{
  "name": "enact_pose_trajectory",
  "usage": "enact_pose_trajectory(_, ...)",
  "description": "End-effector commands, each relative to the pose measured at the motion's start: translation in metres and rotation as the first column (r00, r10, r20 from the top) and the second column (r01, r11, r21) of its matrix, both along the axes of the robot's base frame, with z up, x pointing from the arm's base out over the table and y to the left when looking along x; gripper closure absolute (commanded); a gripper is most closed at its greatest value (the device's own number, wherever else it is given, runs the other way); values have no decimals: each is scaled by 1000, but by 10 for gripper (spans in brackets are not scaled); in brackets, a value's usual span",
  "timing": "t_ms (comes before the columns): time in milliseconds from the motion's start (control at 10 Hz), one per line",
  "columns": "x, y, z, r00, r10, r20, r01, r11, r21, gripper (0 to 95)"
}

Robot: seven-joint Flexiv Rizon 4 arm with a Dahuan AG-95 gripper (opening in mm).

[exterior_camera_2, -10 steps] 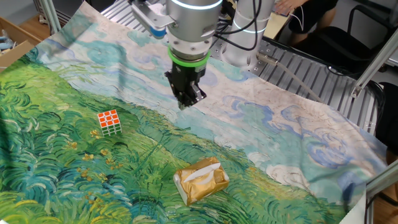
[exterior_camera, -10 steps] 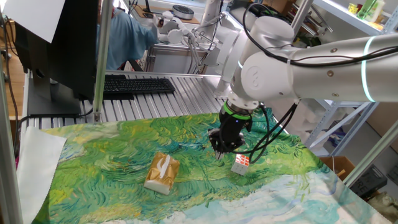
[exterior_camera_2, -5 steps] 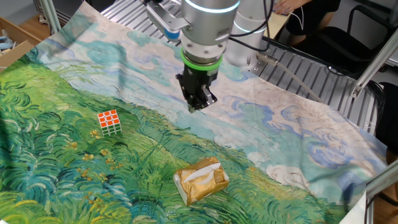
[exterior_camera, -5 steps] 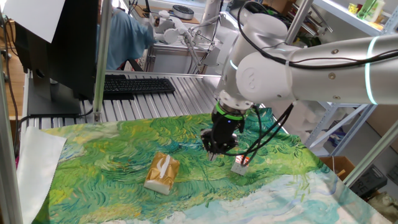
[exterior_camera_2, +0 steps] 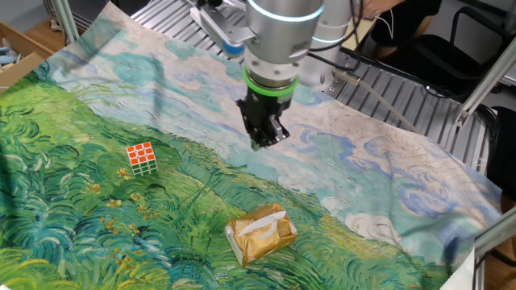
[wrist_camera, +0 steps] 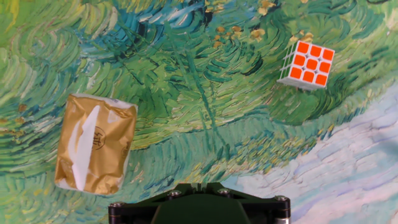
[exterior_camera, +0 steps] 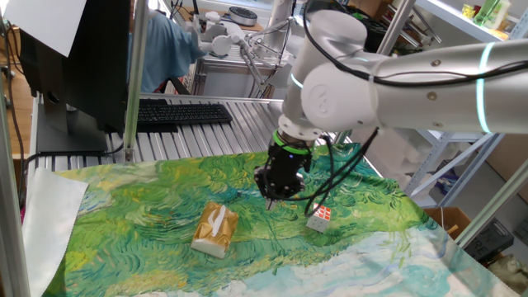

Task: Pull out a napkin

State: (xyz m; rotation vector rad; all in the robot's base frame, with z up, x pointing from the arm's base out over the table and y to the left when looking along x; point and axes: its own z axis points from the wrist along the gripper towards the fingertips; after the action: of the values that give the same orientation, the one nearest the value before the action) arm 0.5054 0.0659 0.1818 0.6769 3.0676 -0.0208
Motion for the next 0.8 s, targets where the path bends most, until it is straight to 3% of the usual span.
enact_pose_trajectory(100, 2, 1, -2, 1000, 0, 4, 0, 1000, -1, 950)
enact_pose_trajectory(800, 9, 25, -3, 999, -33, 5, 33, 999, -6, 950)
